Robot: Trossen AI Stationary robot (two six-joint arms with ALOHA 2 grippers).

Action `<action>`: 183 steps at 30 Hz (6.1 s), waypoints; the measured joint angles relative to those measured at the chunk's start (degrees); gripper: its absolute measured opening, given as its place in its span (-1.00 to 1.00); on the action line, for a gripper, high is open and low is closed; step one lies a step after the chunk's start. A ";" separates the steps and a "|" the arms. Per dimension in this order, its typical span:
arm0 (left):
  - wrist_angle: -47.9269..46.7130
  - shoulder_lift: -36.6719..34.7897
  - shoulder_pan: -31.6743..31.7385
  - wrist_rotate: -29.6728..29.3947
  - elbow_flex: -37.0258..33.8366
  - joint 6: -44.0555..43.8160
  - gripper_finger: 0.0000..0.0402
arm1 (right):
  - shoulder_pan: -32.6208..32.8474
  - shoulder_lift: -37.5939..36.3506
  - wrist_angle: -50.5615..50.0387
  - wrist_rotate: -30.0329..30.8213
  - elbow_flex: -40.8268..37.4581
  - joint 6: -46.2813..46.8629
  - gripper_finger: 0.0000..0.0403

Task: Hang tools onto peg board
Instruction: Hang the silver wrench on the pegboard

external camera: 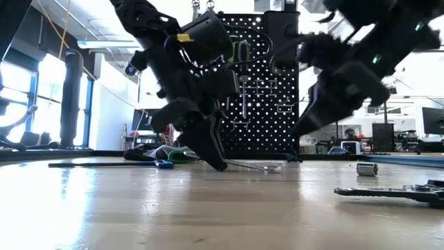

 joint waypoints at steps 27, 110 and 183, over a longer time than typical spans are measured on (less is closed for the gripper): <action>27.36 -26.36 -0.58 -29.06 0.08 10.16 -0.86 | 2.51 -19.30 30.99 15.98 0.17 -17.82 -0.57; 38.54 -25.18 -13.51 -55.26 0.21 36.33 -0.41 | -14.28 -5.89 43.32 -2.68 11.85 -23.42 -0.99; 9.96 -29.60 -1.81 -8.15 0.10 -4.45 -0.96 | -16.56 -6.85 14.79 -31.75 20.31 -23.39 -0.97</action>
